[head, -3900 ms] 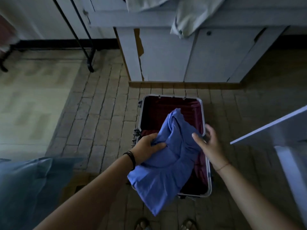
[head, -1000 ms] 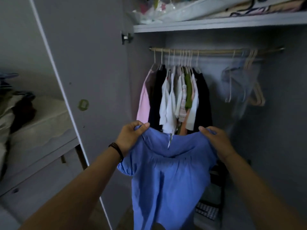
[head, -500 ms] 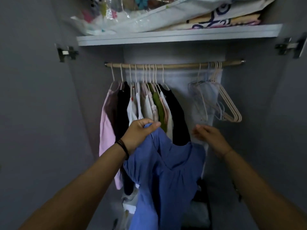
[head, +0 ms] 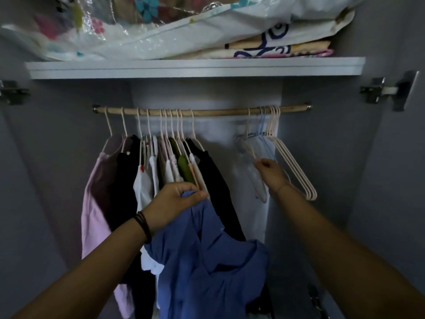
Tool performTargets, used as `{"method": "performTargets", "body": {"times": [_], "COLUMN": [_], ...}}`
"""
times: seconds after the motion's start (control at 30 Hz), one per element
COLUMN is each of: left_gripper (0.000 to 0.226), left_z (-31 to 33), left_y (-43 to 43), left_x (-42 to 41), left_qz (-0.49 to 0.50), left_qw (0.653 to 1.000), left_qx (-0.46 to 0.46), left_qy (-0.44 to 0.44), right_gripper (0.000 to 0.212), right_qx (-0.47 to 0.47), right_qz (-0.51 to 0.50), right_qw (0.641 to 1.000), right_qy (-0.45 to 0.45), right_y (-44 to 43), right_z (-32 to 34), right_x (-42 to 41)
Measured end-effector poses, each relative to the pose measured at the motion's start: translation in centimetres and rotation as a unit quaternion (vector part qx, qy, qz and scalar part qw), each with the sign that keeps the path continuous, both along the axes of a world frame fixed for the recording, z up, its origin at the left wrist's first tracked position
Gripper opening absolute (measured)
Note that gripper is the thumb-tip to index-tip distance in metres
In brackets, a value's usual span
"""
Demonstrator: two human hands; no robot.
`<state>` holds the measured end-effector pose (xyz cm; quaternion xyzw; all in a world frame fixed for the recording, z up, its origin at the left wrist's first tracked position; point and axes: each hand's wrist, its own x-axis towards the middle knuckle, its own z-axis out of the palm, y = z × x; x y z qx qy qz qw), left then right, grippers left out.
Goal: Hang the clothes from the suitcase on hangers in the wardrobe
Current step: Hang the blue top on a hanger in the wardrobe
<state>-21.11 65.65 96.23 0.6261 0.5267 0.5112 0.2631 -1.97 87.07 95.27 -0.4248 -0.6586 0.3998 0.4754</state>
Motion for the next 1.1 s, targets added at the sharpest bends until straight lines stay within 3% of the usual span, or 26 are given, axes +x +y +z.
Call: {"method": "performTargets", "body": {"times": [0.13, 0.2, 0.27, 0.33, 0.6, 0.73, 0.83, 1.1], "left_gripper": [0.021, 0.023, 0.025, 0.028, 0.018, 0.026, 0.035, 0.027], "left_z": [0.7, 0.6, 0.5, 0.2, -0.6, -1.0, -1.6, -3.4], "left_y": [1.4, 2.1, 2.5, 2.8, 3.1, 2.2, 1.5, -1.5], "left_x": [0.1, -0.1, -0.3, -0.5, -0.7, -0.8, -1.0, -1.1], "left_qz": [0.019, 0.030, 0.034, 0.035, 0.041, 0.031, 0.016, -0.005], "left_qw": [1.000, 0.999, 0.999, 0.999, 0.999, 0.999, 0.999, 0.997], "left_qx": [0.005, 0.007, 0.008, 0.005, -0.023, -0.029, -0.038, -0.048], "left_qy": [0.016, 0.019, 0.011, 0.004, -0.010, -0.004, 0.010, 0.052], "right_gripper": [0.014, 0.007, 0.022, 0.034, 0.033, 0.043, 0.037, 0.039], "right_qx": [-0.069, -0.118, -0.133, -0.118, -0.061, -0.020, 0.005, -0.056], "right_qz": [0.014, 0.036, 0.041, 0.037, 0.113, 0.062, 0.042, -0.025], "right_qw": [0.997, 0.990, 0.985, 0.985, 0.971, 0.979, 0.986, 0.982], "right_qy": [0.015, 0.071, 0.098, 0.123, 0.199, 0.193, 0.159, 0.179], "right_y": [3.5, 4.6, 5.3, 5.6, 2.7, -0.2, -1.9, -7.5], "right_z": [1.0, 1.1, 1.3, 1.7, 2.4, -0.7, -2.1, -3.1], "right_x": [-1.9, -2.8, -3.5, -3.8, -4.0, -3.1, -2.3, 1.0]}}
